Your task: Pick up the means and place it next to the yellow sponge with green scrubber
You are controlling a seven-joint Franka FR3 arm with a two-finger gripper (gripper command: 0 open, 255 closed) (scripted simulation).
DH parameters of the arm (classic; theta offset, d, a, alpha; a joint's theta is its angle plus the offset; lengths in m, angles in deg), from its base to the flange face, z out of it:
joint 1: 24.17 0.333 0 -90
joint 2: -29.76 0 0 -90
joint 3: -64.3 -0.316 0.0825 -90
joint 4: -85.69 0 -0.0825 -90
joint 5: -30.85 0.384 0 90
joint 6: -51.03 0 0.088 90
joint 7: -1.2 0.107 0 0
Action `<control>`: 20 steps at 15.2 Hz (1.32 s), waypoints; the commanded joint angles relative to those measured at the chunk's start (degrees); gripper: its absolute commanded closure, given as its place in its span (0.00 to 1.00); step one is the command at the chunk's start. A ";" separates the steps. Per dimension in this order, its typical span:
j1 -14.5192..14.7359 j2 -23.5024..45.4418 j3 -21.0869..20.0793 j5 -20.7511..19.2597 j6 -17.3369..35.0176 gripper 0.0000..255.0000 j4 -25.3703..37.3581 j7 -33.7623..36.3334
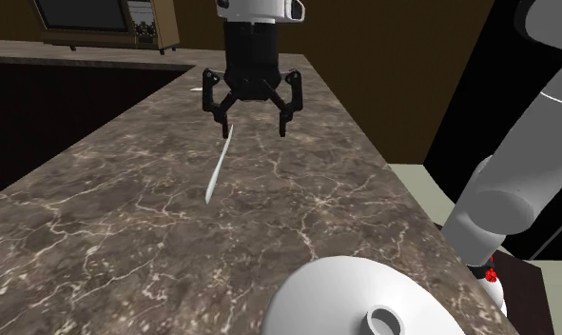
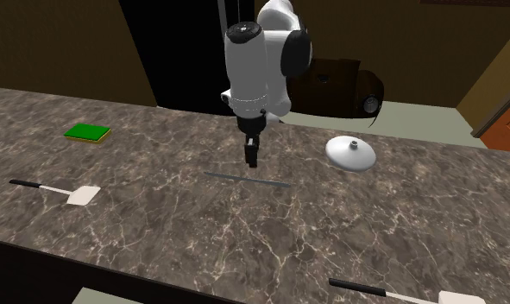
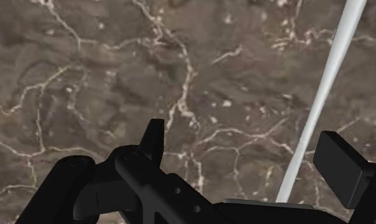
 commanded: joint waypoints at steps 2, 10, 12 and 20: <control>1.79 10.09 -3.90 -7.21 -1.10 0.00 9.47 10.51; 3.54 13.59 -4.07 -9.98 2.71 0.00 8.42 14.37; 3.40 13.31 -4.04 -9.78 4.00 0.00 6.93 14.24; 3.40 13.32 -4.04 -9.78 3.99 1.00 6.94 14.24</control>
